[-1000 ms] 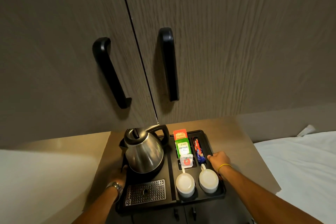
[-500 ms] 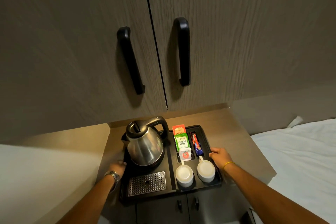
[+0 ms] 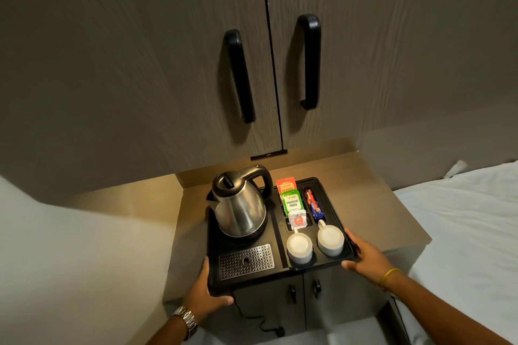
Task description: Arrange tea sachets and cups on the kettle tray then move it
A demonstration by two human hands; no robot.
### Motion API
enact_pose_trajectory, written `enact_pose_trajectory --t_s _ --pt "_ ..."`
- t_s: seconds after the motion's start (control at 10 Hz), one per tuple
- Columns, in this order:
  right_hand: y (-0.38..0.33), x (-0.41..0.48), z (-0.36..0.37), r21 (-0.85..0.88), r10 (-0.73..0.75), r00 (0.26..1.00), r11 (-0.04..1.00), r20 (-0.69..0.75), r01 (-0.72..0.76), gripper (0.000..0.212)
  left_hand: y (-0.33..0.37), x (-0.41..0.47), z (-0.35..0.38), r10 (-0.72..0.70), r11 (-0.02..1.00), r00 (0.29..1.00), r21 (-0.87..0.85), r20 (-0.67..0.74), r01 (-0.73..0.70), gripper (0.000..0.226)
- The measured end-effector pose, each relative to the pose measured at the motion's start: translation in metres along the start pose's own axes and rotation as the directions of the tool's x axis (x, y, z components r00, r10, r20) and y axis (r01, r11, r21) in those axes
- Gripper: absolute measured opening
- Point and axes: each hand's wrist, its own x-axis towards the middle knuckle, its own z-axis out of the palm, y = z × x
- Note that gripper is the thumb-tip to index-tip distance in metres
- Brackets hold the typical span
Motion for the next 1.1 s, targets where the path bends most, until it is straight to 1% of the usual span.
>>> enact_pose_trajectory --t_s 0.1,0.2,0.3,0.4,0.6,0.7,0.8,0.9,1.0,1.1 --pt "-0.003 -0.004 0.006 -0.027 -0.009 0.999 1.000 -0.047 0.007 0.099 0.003 -0.001 0.006 -0.007 1.000 0.989 0.012 -0.148 0.009 0.122" --pt "-0.005 -0.007 0.009 -0.039 -0.017 0.998 0.999 -0.052 0.015 0.097 0.003 0.000 0.008 0.004 0.999 0.983 0.049 -0.182 0.005 0.121" --pt "-0.010 -0.007 0.011 -0.054 -0.027 0.995 0.998 -0.097 0.022 0.092 -0.002 0.002 0.010 0.023 0.999 0.982 0.036 -0.185 -0.017 0.121" --pt "-0.013 -0.006 0.012 -0.053 -0.020 0.994 0.998 -0.104 0.015 0.090 -0.002 0.003 0.010 0.024 0.999 0.981 0.037 -0.192 -0.017 0.121" --pt "-0.019 -0.009 0.019 -0.107 -0.002 0.992 0.994 -0.124 -0.012 0.088 -0.002 0.002 0.012 0.026 0.998 0.976 0.069 -0.214 -0.012 0.119" --pt "-0.025 -0.012 0.020 -0.162 -0.010 0.995 0.987 -0.103 -0.006 0.085 0.005 -0.003 0.014 0.014 0.994 0.972 0.107 -0.236 0.012 0.112" --pt "-0.026 -0.022 0.020 -0.185 -0.022 0.997 0.983 -0.074 0.008 0.082 0.010 -0.014 0.017 -0.007 0.994 0.962 0.102 -0.274 0.036 0.101" --pt "-0.026 -0.046 0.015 -0.174 -0.062 0.998 0.983 -0.031 0.056 0.079 0.021 -0.035 0.019 -0.018 0.994 0.960 0.096 -0.280 0.046 0.086" --pt "-0.025 -0.062 0.005 -0.192 -0.104 0.995 0.976 -0.013 0.099 0.082 0.032 -0.050 0.023 -0.016 0.993 0.950 0.110 -0.311 0.053 0.079" --pt "-0.018 -0.084 -0.007 -0.197 -0.145 0.989 0.970 0.007 0.143 0.087 0.050 -0.078 0.041 0.031 0.991 0.905 0.132 -0.425 0.028 0.068"
